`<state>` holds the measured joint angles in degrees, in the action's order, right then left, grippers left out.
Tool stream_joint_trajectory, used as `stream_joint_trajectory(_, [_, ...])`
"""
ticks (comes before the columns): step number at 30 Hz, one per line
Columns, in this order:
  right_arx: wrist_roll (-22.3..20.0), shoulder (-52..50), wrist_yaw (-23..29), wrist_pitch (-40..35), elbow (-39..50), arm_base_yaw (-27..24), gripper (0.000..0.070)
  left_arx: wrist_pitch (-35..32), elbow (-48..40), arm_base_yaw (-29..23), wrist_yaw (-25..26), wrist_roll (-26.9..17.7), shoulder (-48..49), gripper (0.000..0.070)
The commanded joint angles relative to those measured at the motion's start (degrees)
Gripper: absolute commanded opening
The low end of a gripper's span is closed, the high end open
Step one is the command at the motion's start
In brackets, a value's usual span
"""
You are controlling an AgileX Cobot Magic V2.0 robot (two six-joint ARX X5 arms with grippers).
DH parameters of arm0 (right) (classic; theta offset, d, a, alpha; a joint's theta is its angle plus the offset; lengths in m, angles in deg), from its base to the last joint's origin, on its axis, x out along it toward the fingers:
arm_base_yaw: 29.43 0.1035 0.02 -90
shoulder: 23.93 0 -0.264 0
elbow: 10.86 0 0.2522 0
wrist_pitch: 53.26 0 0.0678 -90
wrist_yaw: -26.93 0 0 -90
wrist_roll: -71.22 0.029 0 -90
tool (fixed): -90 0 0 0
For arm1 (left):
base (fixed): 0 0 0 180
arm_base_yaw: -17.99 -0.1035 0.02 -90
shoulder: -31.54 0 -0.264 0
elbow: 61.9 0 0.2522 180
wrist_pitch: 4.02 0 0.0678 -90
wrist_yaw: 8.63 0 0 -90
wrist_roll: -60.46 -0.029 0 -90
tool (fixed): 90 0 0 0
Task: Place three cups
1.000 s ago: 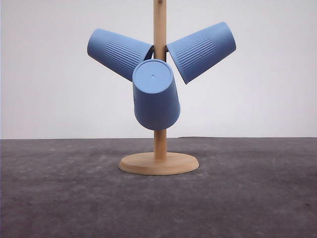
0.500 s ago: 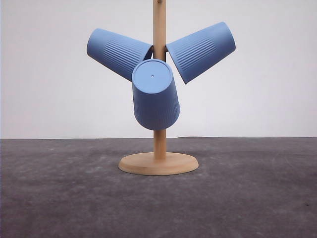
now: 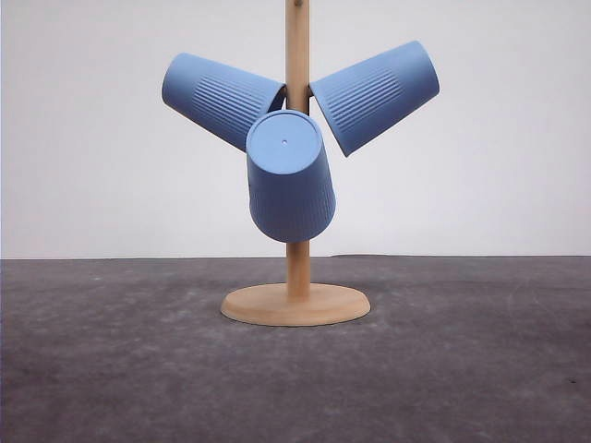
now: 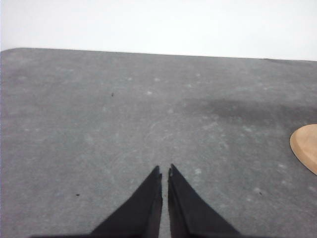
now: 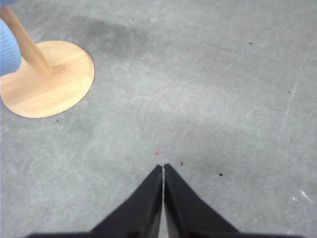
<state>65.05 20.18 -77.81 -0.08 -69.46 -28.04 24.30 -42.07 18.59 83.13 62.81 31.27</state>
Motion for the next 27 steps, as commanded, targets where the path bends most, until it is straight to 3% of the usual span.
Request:
stream_joint_trajectory(1, [-0.33,0.24,0.0,-0.46,-0.61,-0.02,0.0,-1.79,-0.97,0.0,-0.13,-0.61,0.13,0.0])
stream_joint_trajectory(6, [-0.33,0.24,0.0,-0.44,-0.61,-0.02,0.0,-8.12,-5.43,0.09,-0.11,0.04,0.13,0.0])
stream_joint_trajectory(10, [-0.33,0.24,0.0,-0.44,-0.59,-0.02,0.0,-5.3,-5.34,1.11,-0.37,0.04,0.13,0.0])
stream_joint_trajectory(27, [-0.31,0.24,0.0,-0.46,-0.59,-0.02,0.0,-5.37,-5.34,1.92,-0.33,0.04,0.08,0.0])
